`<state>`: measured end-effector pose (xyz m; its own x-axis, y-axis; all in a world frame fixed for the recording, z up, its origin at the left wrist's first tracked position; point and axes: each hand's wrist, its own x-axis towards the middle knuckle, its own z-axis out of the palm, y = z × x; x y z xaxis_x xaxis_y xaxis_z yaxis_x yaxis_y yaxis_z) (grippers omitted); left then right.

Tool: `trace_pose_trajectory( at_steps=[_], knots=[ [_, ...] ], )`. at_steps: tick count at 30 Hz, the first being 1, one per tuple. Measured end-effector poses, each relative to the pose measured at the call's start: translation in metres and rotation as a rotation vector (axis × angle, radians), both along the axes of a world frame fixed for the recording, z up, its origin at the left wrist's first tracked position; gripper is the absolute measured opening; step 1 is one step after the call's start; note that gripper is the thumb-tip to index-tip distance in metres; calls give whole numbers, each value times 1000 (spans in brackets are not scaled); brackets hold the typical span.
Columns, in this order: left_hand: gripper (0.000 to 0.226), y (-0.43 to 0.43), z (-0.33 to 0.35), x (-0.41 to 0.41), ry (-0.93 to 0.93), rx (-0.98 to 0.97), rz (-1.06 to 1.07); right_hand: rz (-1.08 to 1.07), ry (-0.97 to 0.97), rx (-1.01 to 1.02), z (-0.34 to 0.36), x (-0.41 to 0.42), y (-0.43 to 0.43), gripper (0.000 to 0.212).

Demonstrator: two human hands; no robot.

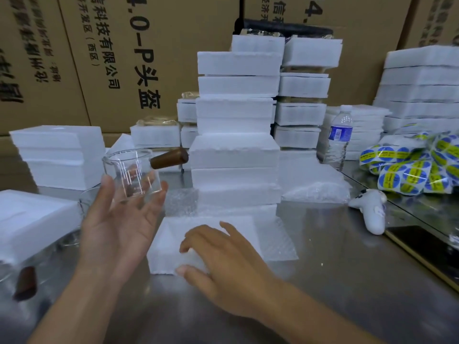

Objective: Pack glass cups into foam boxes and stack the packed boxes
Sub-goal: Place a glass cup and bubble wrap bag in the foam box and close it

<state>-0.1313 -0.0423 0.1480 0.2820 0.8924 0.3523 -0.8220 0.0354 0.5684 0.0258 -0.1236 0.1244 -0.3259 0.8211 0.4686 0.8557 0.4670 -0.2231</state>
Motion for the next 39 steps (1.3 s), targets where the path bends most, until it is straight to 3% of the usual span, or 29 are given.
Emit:
trace_pose_trajectory(
  at_steps=[2,6,8,12,15,21,25,28,31,34,39],
  knots=[
    [44,-2,-1,2,27,-17,20,7,99,82,0,11,0,31],
    [68,-5,3,9,138,8,19,-129,515,190,2,43,2,26],
    [60,-8,3,14,246,81,42,-170,644,246,-1,59,3,32],
    [46,-13,-3,29,453,152,171,-170,550,177,-4,74,4,42],
    [67,-19,-8,38,557,194,245,-181,410,132,-6,78,6,46],
    [54,-30,-3,61,798,368,288,-196,395,135,-5,83,6,30],
    [70,-32,8,77,942,366,265,-239,388,192,-3,94,10,21],
    [95,-31,17,84,1180,311,277,-322,459,266,0,105,12,20],
    [64,-30,13,93,1390,318,359,-424,621,305,4,111,13,23],
    [33,-31,2,106,1529,458,432,-508,792,352,7,112,12,26],
    [33,-32,-17,120,1847,583,653,-530,905,325,10,112,11,25]
  ],
)
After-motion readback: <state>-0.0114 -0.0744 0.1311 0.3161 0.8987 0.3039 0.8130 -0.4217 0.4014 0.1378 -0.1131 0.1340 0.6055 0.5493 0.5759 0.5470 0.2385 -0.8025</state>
